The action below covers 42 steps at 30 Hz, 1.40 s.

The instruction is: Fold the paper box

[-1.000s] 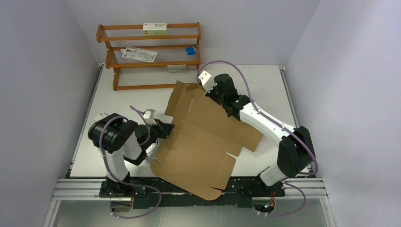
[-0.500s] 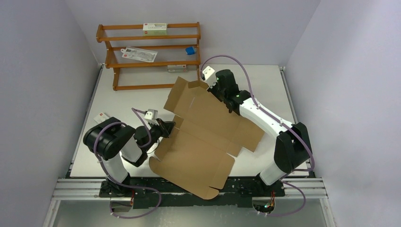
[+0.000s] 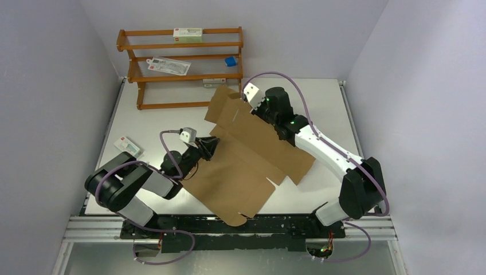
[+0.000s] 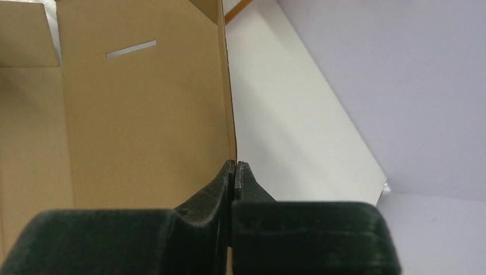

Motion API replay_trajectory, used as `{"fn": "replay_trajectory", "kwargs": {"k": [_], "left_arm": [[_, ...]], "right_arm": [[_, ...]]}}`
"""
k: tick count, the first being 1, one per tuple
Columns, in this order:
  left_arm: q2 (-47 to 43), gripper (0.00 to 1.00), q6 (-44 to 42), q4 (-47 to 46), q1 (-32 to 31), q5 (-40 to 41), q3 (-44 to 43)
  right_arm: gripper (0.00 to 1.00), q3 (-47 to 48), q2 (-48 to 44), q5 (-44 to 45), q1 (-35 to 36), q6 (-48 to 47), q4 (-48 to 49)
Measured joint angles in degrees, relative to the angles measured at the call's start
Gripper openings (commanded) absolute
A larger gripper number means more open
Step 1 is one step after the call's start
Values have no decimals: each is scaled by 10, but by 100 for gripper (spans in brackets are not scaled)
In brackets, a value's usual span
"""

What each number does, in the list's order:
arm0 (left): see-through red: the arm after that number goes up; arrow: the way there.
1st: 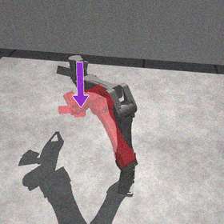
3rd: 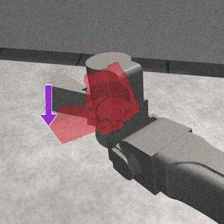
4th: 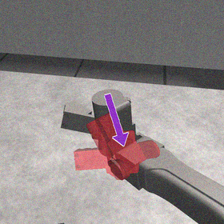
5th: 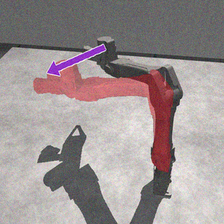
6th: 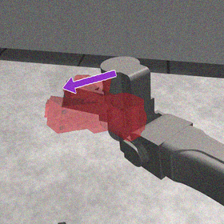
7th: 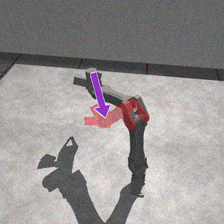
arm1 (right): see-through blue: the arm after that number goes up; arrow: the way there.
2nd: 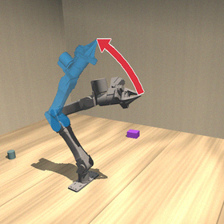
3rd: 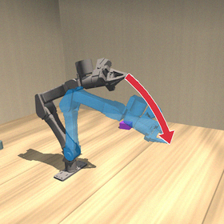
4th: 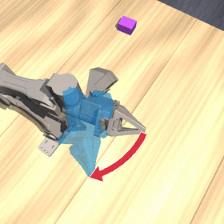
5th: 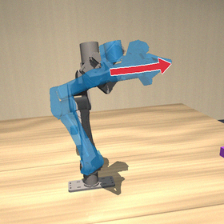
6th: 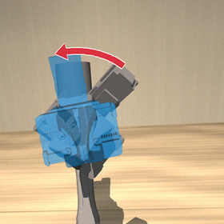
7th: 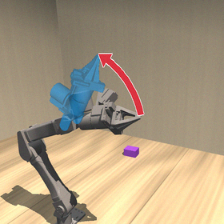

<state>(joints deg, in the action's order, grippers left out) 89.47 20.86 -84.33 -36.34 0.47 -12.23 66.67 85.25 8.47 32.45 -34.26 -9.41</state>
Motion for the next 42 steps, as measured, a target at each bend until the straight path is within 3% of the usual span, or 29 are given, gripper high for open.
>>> {"fn": "replay_trajectory", "kwargs": {"k": [9,19,34,42], "left_arm": [[8,53,-10,19,-2,26,-5],[-149,66,-47,206,76,43,-66],[-172,74,-25,343,252,-60,-123],[-125,69,2,403,351,-127,-209]], "right_arm": [[0,0,-12,-17,24,-93,27],[0,-28,-46,-47,45,-195,37],[0,-69,-61,-44,111,-313,49],[0,-128,-80,-20,139,-323,79]]}}
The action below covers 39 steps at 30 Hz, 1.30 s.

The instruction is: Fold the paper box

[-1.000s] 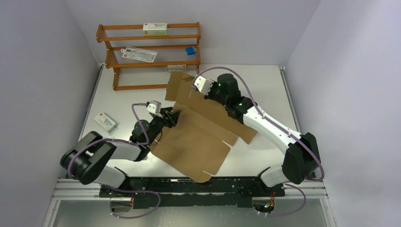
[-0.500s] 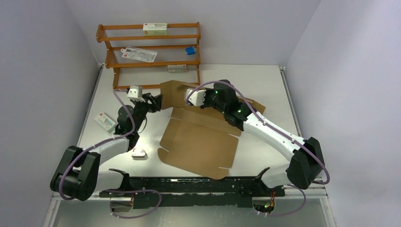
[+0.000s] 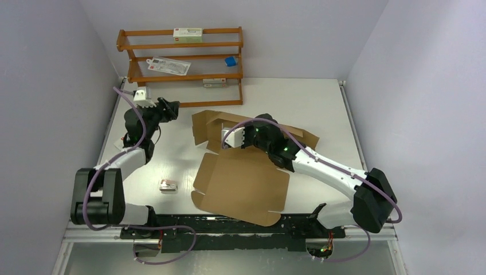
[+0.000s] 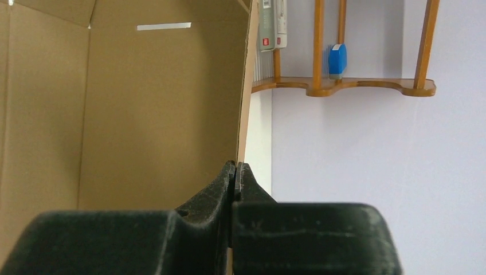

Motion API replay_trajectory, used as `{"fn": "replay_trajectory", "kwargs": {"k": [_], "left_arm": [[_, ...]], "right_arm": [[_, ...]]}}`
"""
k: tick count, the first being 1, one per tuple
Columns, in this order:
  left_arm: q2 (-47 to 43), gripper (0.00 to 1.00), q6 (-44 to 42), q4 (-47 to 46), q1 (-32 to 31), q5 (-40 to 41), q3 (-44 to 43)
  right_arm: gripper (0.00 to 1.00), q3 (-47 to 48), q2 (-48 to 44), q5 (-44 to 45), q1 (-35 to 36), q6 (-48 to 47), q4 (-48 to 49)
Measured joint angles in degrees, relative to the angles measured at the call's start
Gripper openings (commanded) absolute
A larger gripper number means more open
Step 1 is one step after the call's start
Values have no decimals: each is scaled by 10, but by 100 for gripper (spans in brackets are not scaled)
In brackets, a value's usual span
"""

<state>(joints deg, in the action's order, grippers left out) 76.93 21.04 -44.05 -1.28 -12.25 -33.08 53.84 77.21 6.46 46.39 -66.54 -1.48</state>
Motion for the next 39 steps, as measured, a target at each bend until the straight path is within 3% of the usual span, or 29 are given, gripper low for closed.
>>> {"fn": "replay_trajectory", "kwargs": {"k": [8,20,28,39], "left_arm": [[92,64,-3,20,1,-99,-41],[177,56,-33,38,-52,-185,-87],[177,48,-36,30,-76,-250,-87],[144,39,-33,32,-105,-263,-65]], "right_arm": [[0,-17,-8,20,16,-3,15],[0,-19,-8,40,28,-5,27],[0,-29,-8,70,30,-6,53],[0,-58,-8,86,35,-23,90]]}}
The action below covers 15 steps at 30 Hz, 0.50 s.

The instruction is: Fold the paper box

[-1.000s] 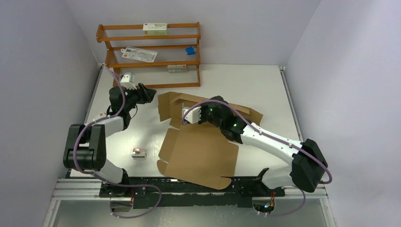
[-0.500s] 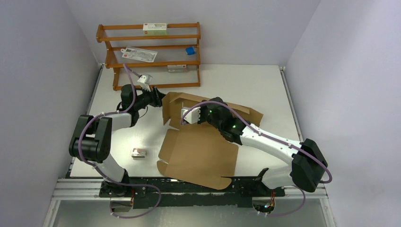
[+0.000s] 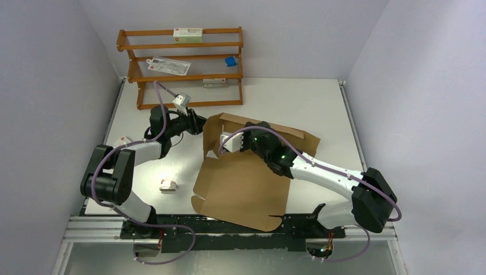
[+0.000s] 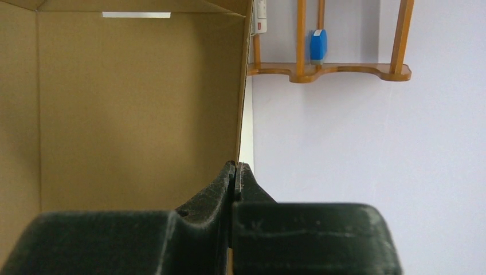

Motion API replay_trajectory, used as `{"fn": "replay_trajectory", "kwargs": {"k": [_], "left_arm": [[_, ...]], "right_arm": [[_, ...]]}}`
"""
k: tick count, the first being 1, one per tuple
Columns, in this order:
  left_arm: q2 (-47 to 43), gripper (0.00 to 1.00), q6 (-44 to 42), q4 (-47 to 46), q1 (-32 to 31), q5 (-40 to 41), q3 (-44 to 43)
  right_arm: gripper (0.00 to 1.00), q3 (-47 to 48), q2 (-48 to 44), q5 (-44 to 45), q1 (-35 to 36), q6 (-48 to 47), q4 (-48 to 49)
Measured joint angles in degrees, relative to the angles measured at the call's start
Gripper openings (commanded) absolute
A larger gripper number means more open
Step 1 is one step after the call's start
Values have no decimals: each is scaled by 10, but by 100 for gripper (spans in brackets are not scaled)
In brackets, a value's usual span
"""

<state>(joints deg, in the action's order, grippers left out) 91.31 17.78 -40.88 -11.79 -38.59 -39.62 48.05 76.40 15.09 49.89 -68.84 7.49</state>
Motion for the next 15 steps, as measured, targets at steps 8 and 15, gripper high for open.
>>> {"fn": "replay_trajectory", "kwargs": {"k": [8,15], "left_arm": [[-44,39,19,-12,-23,28,55],[-79,41,29,-34,-28,60,95]], "right_arm": [[0,-4,-1,2,10,-9,5],[0,-4,-1,8,20,-14,6]]}}
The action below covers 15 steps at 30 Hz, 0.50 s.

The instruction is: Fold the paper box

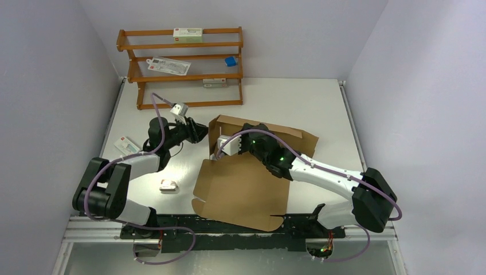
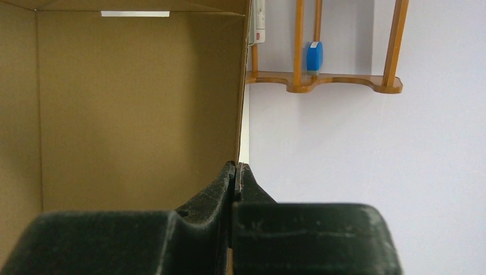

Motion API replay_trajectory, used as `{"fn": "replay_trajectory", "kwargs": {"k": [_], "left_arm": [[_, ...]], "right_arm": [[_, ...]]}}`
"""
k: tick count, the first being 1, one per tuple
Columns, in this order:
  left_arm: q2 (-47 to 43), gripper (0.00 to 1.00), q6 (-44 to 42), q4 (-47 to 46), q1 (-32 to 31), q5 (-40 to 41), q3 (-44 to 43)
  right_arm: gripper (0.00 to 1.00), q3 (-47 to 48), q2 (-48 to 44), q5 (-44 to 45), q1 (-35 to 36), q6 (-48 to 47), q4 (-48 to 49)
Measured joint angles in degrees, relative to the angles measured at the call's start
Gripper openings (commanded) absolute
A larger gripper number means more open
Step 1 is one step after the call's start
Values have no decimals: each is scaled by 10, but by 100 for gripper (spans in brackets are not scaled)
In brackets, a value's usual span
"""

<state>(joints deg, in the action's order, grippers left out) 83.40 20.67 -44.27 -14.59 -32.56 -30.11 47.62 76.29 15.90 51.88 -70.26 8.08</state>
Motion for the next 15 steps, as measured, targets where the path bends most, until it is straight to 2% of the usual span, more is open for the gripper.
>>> {"fn": "replay_trajectory", "kwargs": {"k": [15], "left_arm": [[-57,44,8,-82,-9,23,104]], "right_arm": [[0,-32,-3,34,43,-44,22]]}}
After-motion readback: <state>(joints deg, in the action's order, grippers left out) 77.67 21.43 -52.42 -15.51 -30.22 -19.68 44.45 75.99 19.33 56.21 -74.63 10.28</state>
